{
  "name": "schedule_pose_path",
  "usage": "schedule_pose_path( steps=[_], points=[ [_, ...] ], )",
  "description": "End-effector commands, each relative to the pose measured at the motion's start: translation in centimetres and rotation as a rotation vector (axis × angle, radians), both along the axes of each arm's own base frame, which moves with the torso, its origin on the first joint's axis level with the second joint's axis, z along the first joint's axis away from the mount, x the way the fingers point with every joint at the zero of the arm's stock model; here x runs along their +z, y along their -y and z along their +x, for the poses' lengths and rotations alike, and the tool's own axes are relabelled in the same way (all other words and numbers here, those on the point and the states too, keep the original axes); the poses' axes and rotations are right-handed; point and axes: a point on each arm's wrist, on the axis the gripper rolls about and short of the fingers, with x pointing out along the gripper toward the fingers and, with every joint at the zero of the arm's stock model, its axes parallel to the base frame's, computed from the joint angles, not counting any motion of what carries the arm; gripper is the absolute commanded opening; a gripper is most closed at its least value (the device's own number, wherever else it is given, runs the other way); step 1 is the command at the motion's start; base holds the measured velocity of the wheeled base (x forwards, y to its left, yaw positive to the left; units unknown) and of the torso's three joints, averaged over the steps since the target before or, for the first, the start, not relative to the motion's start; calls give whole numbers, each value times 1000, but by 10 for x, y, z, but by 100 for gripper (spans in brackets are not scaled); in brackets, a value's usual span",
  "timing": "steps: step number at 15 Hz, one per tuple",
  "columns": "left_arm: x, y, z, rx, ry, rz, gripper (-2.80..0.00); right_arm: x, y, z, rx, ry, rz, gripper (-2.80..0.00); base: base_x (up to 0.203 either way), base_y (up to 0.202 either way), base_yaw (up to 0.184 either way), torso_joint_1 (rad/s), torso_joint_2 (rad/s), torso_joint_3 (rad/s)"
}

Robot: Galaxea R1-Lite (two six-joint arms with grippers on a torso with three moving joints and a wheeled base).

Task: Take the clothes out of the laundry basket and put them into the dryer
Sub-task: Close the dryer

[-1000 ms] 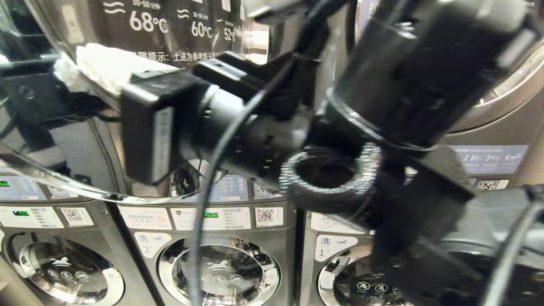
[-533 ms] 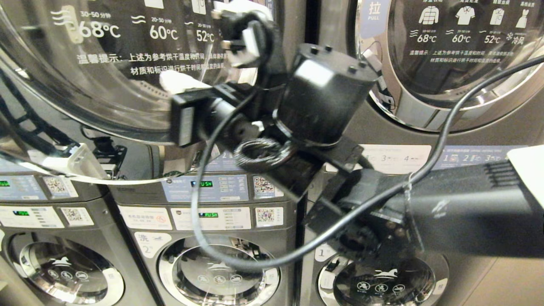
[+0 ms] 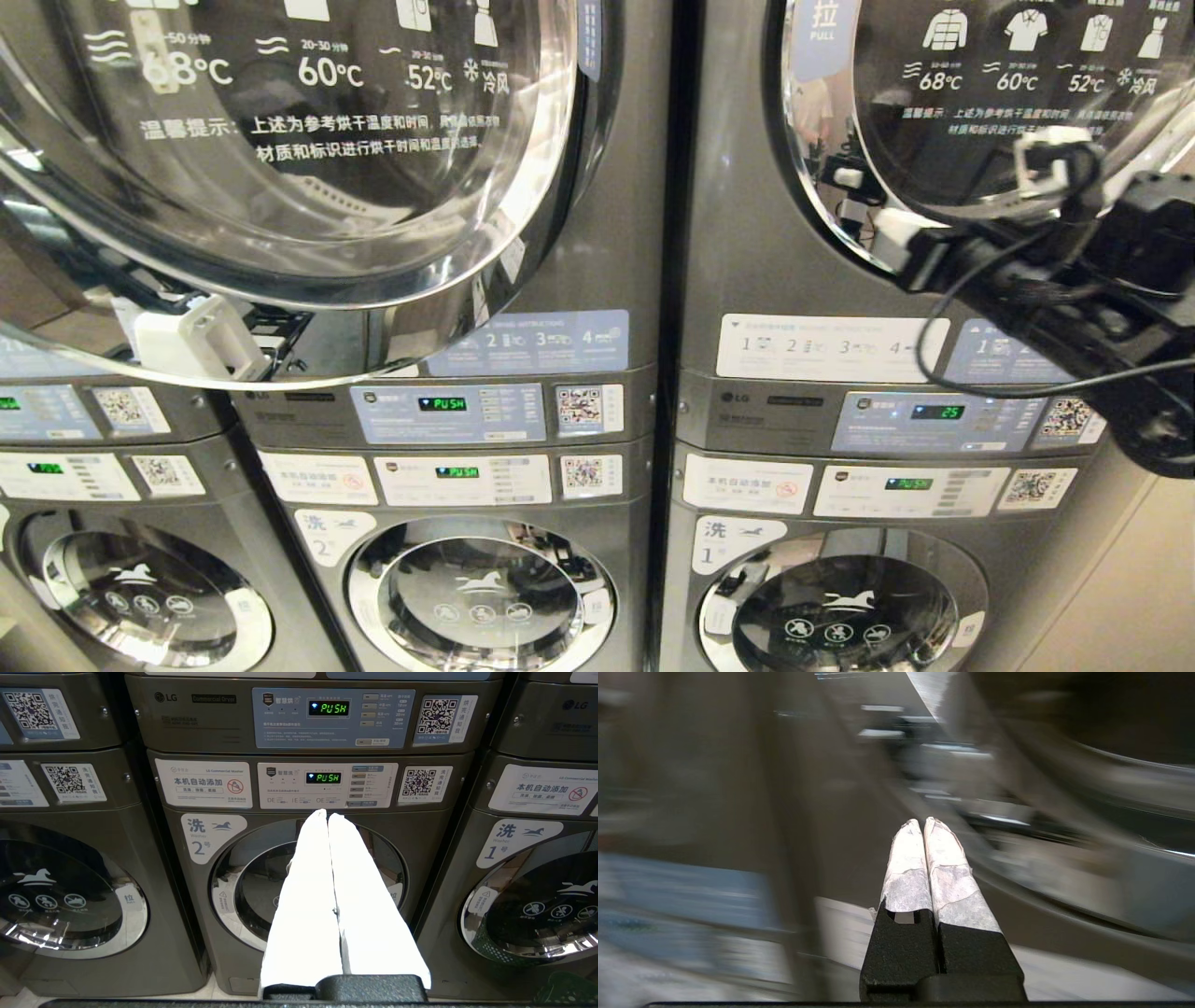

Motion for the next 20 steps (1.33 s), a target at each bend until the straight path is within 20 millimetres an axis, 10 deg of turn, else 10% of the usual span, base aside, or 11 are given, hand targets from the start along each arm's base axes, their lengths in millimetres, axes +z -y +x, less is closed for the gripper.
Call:
schedule_pose_path(
  steps=[1,3,5,12,20],
  points=[
    [0,0,0,-1,0,0,-280,0,81,-38,-207,0,-43,-280,0,0,0,0,0,0],
    [0,0,0,1,0,0,-280,-21,138,-78,-310,-52,-98,-280,0,0,0,0,0,0],
    [0,0,0,-1,0,0,-280,-45,149,-123,-284,-121,-107,-280,0,0,0,0,0,0],
    [0,0,0,1,0,0,-280,-118,80,-220,-243,-363,-103,-280,0,0,0,0,0,0],
    [0,0,0,-1,0,-1,-280,-154,27,-324,-212,-396,-197,-280,0,0,0,0,0,0]
  ],
)
